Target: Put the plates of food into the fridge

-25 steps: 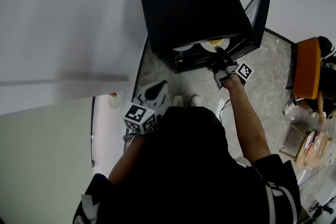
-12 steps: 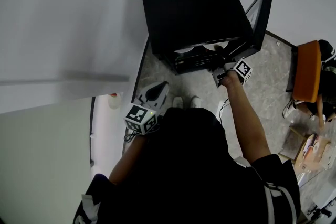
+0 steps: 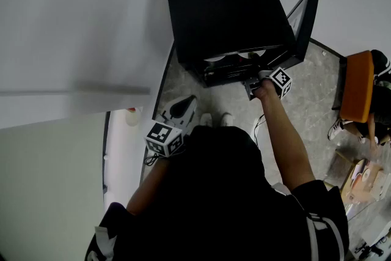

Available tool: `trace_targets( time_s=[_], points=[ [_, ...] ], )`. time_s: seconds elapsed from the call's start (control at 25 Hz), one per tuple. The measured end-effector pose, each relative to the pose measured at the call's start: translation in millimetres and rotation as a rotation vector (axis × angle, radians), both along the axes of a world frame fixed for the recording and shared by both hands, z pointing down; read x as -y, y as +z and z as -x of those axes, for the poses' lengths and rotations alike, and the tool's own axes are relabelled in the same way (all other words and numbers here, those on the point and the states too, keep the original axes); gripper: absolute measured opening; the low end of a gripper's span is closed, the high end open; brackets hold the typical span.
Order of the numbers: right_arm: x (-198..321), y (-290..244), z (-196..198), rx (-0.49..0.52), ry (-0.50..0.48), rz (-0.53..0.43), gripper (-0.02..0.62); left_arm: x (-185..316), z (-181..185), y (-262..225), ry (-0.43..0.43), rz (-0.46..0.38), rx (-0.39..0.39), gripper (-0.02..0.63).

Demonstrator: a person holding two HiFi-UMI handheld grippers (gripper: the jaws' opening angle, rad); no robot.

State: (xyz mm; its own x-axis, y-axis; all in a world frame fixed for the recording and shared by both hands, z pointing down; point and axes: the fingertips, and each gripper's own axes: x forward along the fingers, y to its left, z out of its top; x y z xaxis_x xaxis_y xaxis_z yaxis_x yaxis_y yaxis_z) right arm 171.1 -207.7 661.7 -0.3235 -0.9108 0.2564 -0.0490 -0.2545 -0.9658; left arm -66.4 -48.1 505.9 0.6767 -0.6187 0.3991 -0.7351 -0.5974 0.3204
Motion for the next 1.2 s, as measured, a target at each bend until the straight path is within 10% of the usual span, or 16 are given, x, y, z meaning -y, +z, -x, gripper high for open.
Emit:
trace_targets(
  time_s=[0.36,0.52,1.2],
  points=[
    [7.2,-12.8,7.6,-0.052,-0.028,-0.045,0.047,-1.7,-1.8,-0.6,0.010,-0.009,0.012,0.023],
    [5.7,-22.1,7.2,-0.065,-0.058,-0.083,0.164,-2.8,0.0,-0.6,0.007,-0.006,0.001,0.023],
    [-65.7,-54.4,43.2,-0.299,-0.286,-0.202,0.169,-2.7,-10.5,-2.0,0.059,-0.022,-0.026,0.023]
  ],
)
